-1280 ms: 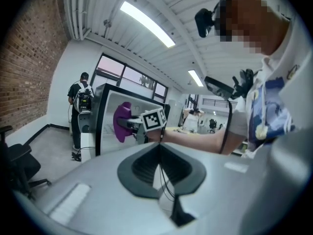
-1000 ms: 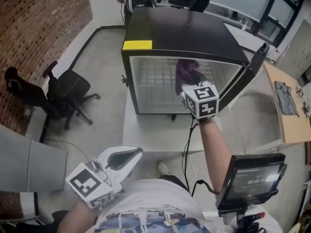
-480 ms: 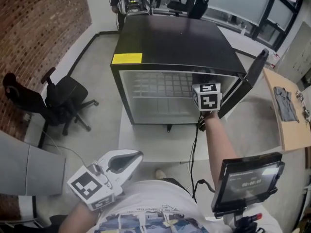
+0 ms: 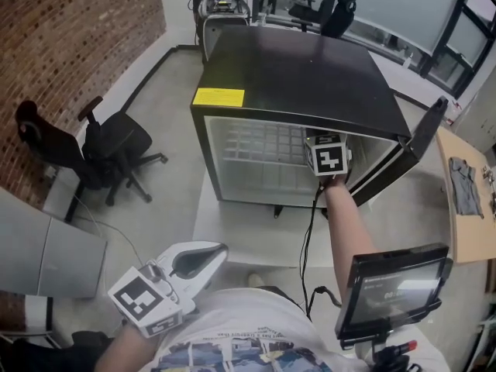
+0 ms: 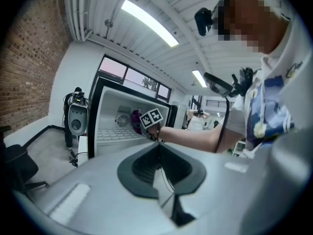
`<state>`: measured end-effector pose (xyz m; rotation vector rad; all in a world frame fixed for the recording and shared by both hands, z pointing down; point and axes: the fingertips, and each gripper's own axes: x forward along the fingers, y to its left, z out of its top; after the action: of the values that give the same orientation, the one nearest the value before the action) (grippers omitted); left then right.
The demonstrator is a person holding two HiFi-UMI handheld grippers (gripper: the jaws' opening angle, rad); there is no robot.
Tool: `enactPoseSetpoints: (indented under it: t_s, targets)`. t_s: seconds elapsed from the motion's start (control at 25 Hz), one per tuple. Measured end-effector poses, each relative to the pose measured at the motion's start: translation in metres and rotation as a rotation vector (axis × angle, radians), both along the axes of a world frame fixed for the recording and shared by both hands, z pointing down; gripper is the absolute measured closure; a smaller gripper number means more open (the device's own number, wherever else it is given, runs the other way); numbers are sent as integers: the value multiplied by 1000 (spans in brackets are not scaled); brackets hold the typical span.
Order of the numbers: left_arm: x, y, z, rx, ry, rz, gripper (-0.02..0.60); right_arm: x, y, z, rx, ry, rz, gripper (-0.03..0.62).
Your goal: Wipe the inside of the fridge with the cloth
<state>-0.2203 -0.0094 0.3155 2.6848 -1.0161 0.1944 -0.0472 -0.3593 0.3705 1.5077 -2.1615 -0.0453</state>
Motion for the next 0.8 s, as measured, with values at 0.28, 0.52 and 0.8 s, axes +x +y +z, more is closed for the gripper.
enactPoseSetpoints:
  t_s: [0.28,0.52,0.8]
  targets:
    - [-7,4,0,4,18,-34,574,-59,3,4,-27,-27,-112,514]
    - [-17,10,3,-9,3,-57,574,-103,7,7,-43,-30,-189,514]
    - [-33,13,2,-16,16,-99,574,-152,18,4,-56,-42,-285,514]
